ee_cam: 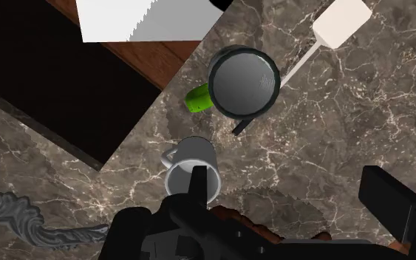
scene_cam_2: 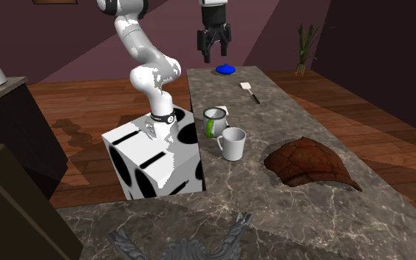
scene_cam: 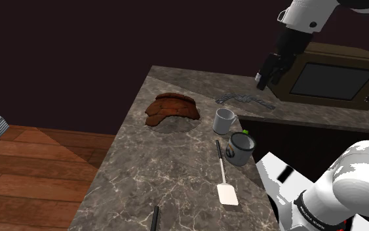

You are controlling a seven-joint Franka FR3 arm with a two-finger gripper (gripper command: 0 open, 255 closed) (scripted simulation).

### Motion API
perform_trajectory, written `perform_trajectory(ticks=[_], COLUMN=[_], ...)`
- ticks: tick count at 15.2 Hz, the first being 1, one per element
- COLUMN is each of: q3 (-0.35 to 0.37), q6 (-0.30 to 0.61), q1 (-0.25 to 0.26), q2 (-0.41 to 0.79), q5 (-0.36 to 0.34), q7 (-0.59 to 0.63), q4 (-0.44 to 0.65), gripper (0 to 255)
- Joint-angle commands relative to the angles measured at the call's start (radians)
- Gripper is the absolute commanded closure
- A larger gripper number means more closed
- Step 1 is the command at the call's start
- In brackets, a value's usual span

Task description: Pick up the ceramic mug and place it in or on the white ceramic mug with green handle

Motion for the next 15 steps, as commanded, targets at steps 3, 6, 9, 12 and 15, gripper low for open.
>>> perform_trajectory(ticks=[3, 6, 9, 12, 15], q3=[0.008, 0.020, 0.031, 0.042, 0.053], q6=[0.065, 0.163, 0.262, 0.360, 0.456], q1=[-0.003, -0.010, -0.017, -0.026, -0.038], q2=[0.036, 0.100, 0.177, 0.264, 0.362], q5=[-0.007, -0.019, -0.033, -0.051, -0.073], q7=[-0.003, -0.005, -0.005, -0.001, 0.008], q4=[-0.034, -0.077, -0.107, -0.126, -0.133], gripper=[0, 0, 0, 0, 0])
